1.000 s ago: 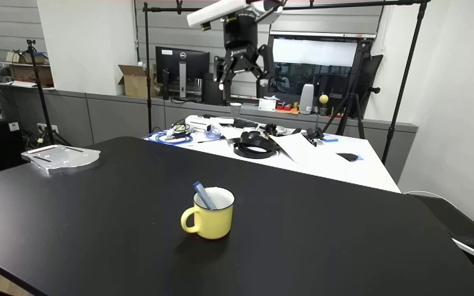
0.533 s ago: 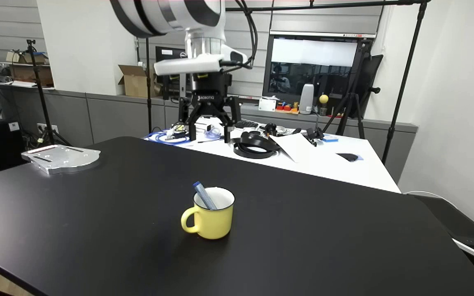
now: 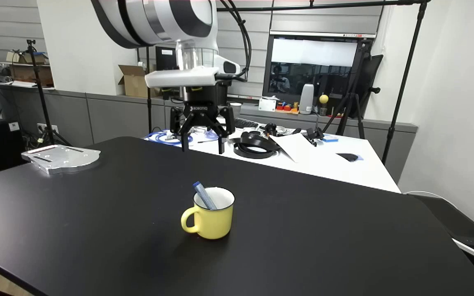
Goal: Take the marker out of the cup, put it on the table then put it back in the cup
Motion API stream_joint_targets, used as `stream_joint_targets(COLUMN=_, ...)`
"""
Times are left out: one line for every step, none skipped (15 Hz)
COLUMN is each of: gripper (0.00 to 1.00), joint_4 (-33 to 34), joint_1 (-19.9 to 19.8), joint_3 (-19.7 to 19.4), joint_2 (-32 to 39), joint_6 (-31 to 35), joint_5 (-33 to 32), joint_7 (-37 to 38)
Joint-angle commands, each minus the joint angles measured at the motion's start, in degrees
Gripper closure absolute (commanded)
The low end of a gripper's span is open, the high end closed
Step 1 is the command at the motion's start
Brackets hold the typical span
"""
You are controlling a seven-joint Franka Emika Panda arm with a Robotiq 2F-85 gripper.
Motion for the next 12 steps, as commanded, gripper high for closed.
stream_joint_targets(gripper=0.0, joint_4=0.4, joint_1=0.7, joint_3=-0.2, joint_2=1.9, joint_6=-0.2, joint_5=-2.2, joint_7=-0.3)
stream_joint_targets(gripper=0.0, joint_4=0.6, joint_1=0.9, joint_3=-0.2, joint_2=2.8, joint_6=-0.3, joint_5=-2.8, joint_7=-0.2)
stream_joint_targets(gripper=0.0, joint_4=1.0, joint_1=1.1, joint_3=-0.4, joint_2=3.9, joint_6=-0.3, joint_5=-3.5, joint_7=-0.1)
stream_joint_targets(gripper=0.0, joint_4=1.3, joint_1=1.4, joint_3=-0.7, joint_2=4.9, joint_6=-0.3, joint_5=-4.6, joint_7=0.7)
stream_joint_targets(gripper=0.0, joint_4=1.7, joint_1=1.5, joint_3=-0.9, joint_2=5.9, joint_6=-0.4, joint_5=-5.2, joint_7=0.8)
stream_joint_targets(gripper=0.0, joint_4=2.0, joint_1=1.6, joint_3=-1.1, joint_2=6.8, joint_6=-0.5, joint_5=-5.9, joint_7=0.9)
stream_joint_targets(gripper=0.0, joint_4=2.3, joint_1=1.7, joint_3=-1.2, joint_2=7.4, joint_6=-0.7, joint_5=-6.2, joint_7=0.9)
stream_joint_targets(gripper=0.0, joint_4=2.4, joint_1=1.7, joint_3=-1.3, joint_2=7.9, joint_6=-0.8, joint_5=-6.8, joint_7=0.9)
stream_joint_targets(gripper=0.0, joint_4=2.5, joint_1=1.6, joint_3=-1.3, joint_2=8.2, joint_6=-1.3, joint_5=-6.8, joint_7=0.4)
stream_joint_targets(gripper=0.0, joint_4=2.2, joint_1=1.5, joint_3=-1.3, joint_2=8.0, joint_6=-1.8, joint_5=-6.9, joint_7=-0.4)
stream_joint_targets(gripper=0.0, joint_4=1.8, joint_1=1.4, joint_3=-1.4, joint_2=7.8, joint_6=-2.2, joint_5=-7.0, joint_7=-0.8)
stream_joint_targets(gripper=0.0, joint_4=1.2, joint_1=1.4, joint_3=-1.5, joint_2=7.3, joint_6=-2.6, joint_5=-7.3, joint_7=-1.0)
